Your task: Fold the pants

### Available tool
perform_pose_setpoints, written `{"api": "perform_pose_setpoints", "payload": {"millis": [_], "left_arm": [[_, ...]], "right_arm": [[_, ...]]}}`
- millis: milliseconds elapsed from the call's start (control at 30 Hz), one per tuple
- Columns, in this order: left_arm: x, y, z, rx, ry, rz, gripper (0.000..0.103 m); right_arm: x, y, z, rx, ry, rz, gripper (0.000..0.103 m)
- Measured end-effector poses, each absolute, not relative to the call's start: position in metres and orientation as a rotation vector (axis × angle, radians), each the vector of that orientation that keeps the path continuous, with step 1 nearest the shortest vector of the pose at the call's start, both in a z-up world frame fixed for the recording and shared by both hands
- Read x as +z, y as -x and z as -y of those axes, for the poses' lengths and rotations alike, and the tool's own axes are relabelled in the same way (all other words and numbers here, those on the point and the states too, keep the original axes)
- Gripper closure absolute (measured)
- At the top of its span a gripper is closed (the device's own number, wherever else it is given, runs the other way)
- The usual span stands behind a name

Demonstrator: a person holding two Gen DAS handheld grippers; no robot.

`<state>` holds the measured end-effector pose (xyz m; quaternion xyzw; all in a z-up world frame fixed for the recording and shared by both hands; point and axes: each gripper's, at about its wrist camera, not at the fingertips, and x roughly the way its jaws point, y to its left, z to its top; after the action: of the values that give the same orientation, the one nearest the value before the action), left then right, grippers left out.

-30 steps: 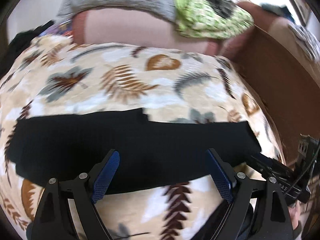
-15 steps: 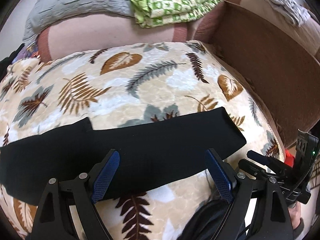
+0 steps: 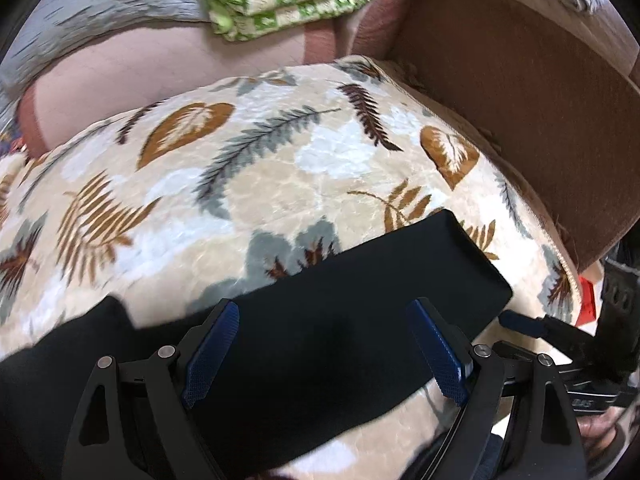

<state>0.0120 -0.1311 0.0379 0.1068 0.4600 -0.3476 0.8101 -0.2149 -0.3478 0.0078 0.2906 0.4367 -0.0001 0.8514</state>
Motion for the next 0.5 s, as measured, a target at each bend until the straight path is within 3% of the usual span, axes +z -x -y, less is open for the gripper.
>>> {"api": "perform_pose_setpoints", "payload": {"millis": [300, 500], "left_arm": [[0.016, -0.051, 0.193, -0.872, -0.278, -0.978, 0.015], [0.000, -0.060, 0.250, -1.025, -0.375, -1.000, 0.015]], "right_arm": [[0.002, 0.193, 0.350, 0.030, -0.610, -0.890, 0.028], [-0.002, 0.196, 0.350, 0.071, -0.614, -0.833, 0.022]]}}
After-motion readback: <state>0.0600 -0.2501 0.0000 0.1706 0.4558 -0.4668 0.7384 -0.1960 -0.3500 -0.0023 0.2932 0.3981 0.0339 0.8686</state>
